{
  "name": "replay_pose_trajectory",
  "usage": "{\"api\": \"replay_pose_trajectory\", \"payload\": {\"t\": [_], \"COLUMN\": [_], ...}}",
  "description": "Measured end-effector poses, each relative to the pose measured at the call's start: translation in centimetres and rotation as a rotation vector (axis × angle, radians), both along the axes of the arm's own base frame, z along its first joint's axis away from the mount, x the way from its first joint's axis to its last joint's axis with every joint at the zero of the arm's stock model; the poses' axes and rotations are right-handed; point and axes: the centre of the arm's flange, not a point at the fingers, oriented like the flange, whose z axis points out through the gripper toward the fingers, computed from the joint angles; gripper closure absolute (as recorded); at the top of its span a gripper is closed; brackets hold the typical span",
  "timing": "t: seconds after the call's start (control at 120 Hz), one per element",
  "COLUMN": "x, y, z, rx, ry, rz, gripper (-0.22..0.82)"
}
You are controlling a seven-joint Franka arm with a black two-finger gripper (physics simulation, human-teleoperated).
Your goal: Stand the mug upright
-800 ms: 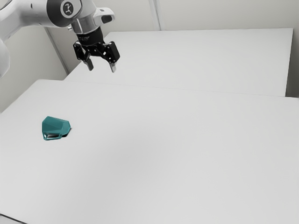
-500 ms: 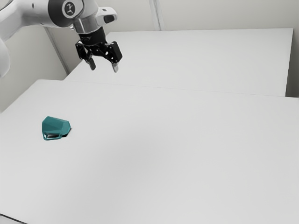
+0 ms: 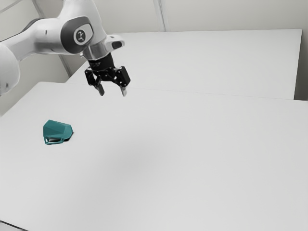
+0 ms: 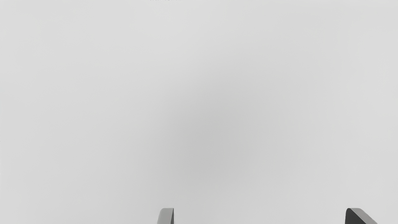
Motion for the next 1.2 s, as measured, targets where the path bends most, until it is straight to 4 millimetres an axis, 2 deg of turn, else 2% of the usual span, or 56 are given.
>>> {"api": "replay_pose_trajectory", "payload": {"t": [0.092, 0.142, 0.308, 0.475, 0.633, 0.842, 1.067, 1.15, 1.2], "x": [0.3, 0.0, 0.2, -0.5, -1.5, -4.1, -5.1, -5.0, -4.9], "y": [9.0, 12.0, 14.7, 21.0, 26.6, 34.3, 39.7, 42.3, 43.1], "z": [-0.9, -1.4, -1.7, -3.5, -6.8, -10.0, -12.6, -15.3, -16.0], "rx": [-0.022, -0.033, -0.082, -0.157, -0.235, -0.301, -0.385, -0.447, -0.476], "ry": [-0.016, -0.029, -0.09, -0.122, -0.12, -0.114, -0.12, -0.127, -0.137], "rz": [0.131, 0.162, 0.112, 0.105, 0.088, 0.049, -0.055, -0.07, -0.087], "gripper": [0.0, 0.0, 0.0, 0.0, 0.0, 0.0, 0.0, 0.0, 0.0]}}
